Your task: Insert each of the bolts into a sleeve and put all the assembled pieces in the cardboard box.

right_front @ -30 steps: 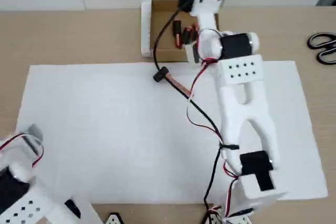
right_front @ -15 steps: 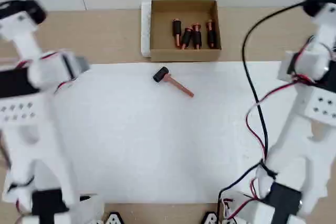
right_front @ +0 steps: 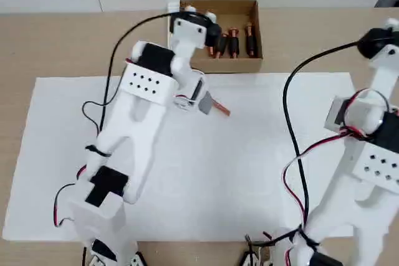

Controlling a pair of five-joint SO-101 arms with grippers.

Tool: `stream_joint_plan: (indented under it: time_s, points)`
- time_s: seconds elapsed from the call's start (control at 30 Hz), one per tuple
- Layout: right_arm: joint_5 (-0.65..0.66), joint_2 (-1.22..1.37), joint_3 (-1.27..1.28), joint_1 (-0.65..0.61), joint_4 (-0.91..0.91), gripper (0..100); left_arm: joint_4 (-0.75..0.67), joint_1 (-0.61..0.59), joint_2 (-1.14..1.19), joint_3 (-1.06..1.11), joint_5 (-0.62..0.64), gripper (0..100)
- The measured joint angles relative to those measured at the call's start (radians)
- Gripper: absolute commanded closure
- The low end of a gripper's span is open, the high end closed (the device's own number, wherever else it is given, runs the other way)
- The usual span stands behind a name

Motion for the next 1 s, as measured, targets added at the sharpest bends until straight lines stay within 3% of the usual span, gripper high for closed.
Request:
stream_joint_plan:
  time_s: [0.17,0.43,0.6,1.0]
  points:
    - [0.0,-0.043,0.049,0.0,-0.003,75.1,-0.029,0.025,0.043,0.0,0.058,77]
    - [0.0,-0.054,0.052,0.0,-0.003,75.1,-0.269,0.015,0.18,-0.002,0.496,82]
    - [0.0,-0.054,0.052,0.0,-0.003,75.1,-0.339,0.009,0.259,-0.002,0.651,82]
    - [0.0,-0.054,0.052,-0.002,-0.003,75.1,-0.466,0.012,0.385,-0.002,0.704,82]
